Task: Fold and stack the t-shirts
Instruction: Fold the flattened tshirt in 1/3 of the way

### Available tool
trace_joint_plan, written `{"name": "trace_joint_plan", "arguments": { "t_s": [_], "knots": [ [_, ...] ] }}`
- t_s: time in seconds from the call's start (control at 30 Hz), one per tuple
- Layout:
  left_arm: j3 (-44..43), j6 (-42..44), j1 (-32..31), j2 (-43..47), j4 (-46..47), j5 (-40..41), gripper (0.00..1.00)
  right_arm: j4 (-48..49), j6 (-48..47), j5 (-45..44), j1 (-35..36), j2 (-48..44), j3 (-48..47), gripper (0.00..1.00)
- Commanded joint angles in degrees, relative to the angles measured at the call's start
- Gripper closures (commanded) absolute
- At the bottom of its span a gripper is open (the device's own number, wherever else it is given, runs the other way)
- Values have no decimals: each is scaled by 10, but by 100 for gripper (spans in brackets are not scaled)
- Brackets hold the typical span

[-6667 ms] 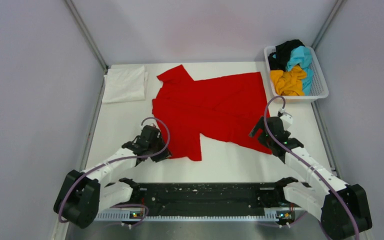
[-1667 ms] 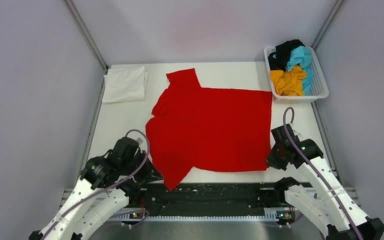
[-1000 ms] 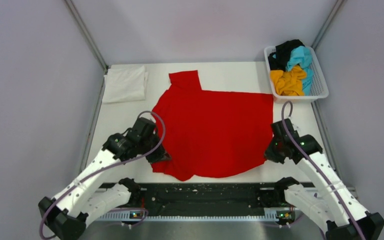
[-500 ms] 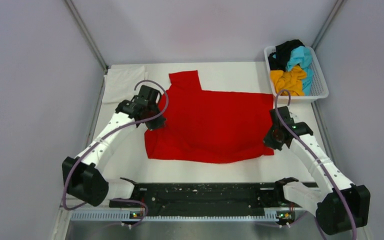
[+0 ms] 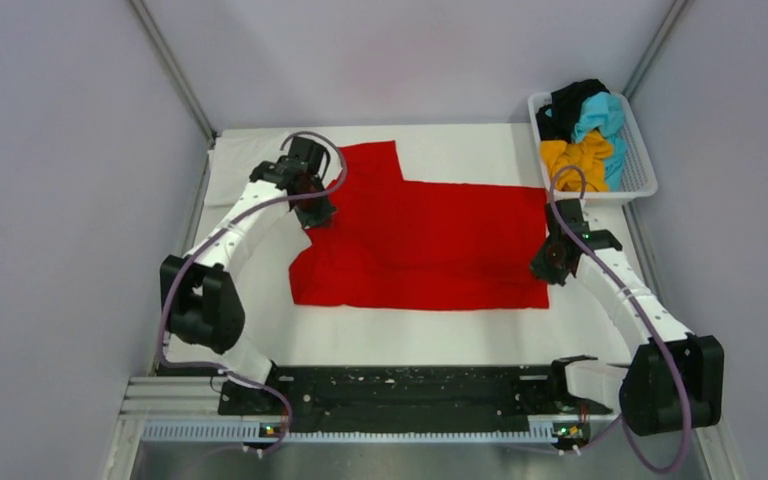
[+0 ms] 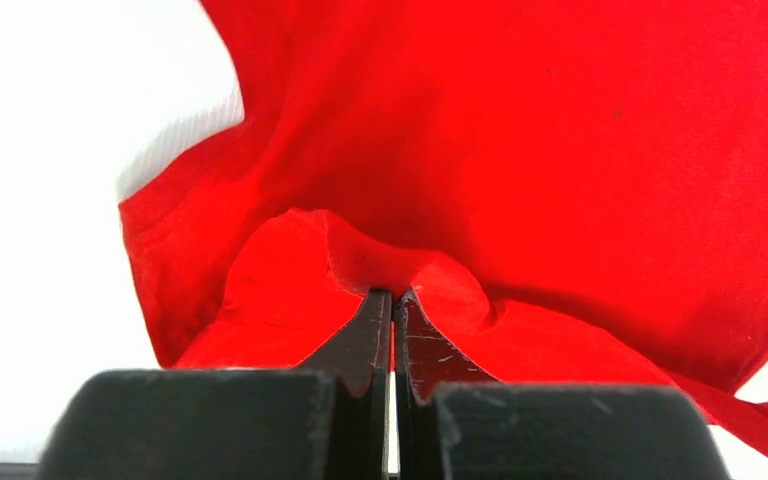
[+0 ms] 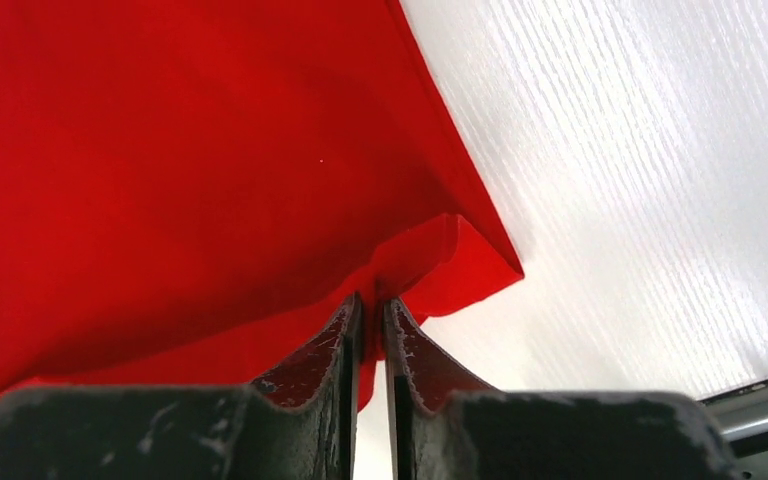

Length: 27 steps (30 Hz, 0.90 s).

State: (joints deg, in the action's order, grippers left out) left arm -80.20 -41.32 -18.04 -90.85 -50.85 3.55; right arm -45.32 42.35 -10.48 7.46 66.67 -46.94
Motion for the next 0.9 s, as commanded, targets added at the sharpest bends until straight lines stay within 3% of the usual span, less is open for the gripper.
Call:
{"name": "trace_joint_plan", "arguments": {
  "t_s": [0.0, 0.5, 0.6, 0.63, 0.73, 0.77, 0.8, 0.87],
  "knots": [
    [-53, 29, 5, -55, -9, -17, 100, 44, -9, -12, -13, 26, -19, 85],
    [-179, 18, 6, -199, 30, -21, 100, 116, 24, -39, -39, 132, -8, 73],
    [-210, 27, 6, -231, 18, -28, 100, 116, 27, -62, -40, 139, -18, 64],
    [-222, 30, 6, -241, 9, -31, 95, 116, 27, -68, -41, 138, -22, 60],
    [-264, 41, 7, -265, -24, -32, 56, 107, 27, -90, -42, 129, -42, 31],
    [-276, 43, 7, -267, -36, -32, 37, 99, 25, -99, -41, 125, -52, 14],
    [-284, 45, 7, -265, -47, -30, 6, 91, 21, -106, -42, 122, -61, 3],
    [-284, 44, 7, -246, -58, -11, 1, 81, 1, -109, -41, 112, -78, 1]
  ]
}}
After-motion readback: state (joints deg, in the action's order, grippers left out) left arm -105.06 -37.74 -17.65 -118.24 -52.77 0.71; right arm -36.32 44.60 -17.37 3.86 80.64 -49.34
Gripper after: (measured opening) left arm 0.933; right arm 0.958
